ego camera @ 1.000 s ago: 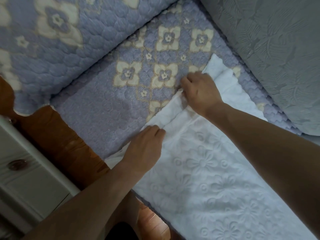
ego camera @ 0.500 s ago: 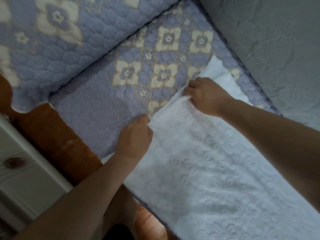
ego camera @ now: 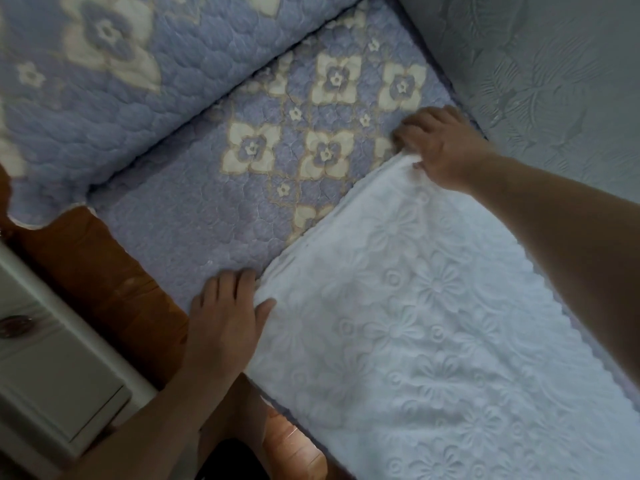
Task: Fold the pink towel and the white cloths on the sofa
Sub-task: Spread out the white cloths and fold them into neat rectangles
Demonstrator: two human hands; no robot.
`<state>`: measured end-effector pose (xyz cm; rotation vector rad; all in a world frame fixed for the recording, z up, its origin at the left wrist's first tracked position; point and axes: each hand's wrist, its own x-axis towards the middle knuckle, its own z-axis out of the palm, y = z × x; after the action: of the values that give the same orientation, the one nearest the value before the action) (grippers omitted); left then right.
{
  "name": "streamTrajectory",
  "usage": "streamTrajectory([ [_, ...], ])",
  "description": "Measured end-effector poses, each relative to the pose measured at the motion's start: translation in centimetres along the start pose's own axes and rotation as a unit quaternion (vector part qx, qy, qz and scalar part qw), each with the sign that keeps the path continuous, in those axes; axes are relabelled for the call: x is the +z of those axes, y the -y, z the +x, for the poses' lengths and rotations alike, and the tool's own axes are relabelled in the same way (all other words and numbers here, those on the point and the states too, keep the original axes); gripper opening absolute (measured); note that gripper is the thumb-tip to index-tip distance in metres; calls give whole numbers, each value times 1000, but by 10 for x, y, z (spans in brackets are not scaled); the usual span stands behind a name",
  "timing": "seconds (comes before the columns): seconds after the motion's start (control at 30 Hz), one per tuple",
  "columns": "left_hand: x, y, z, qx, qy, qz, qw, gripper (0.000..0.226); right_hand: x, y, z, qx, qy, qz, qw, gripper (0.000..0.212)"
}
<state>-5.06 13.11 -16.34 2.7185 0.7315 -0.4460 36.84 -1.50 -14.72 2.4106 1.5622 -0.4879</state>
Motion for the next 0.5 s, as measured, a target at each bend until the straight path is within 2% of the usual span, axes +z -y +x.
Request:
streamTrajectory([
  [0.07, 5, 7, -1, 2, -4, -6, 1000, 55, -7, -4, 15, 13, -5, -28, 1000, 54],
  [0.2, 9, 16, 3, 27, -16, -42, 999, 51, -16, -14, 26, 69, 50, -60, 995, 53],
  [0.23, 8, 18, 3, 35, -20, -55, 998, 50, -16, -16, 24, 99, 38, -53, 993, 51],
  [0.3, 6, 22, 5, 47, -22, -78, 996, 48, -13, -16, 15, 228, -55, -1, 972, 43],
  [0.37, 2, 24, 6, 54, -18, -83, 995, 45, -12, 2, 4, 383, -166, 63, 907, 41],
  [0.4, 0, 24, 6, 55, -13, -83, 995, 44, -11, 17, -3, 413, -204, 85, 884, 40],
  [0.43, -2, 23, 6, 53, -4, -84, 995, 43, -8, 33, -12, 409, -222, 106, 879, 39],
  [0.47, -5, 22, 6, 46, 8, -89, 995, 41, -4, 51, -20, 390, -214, 142, 884, 38],
  [0.5, -7, 20, 6, 35, 21, -98, 994, 38, 0, 71, -27, 383, -174, 209, 883, 36],
])
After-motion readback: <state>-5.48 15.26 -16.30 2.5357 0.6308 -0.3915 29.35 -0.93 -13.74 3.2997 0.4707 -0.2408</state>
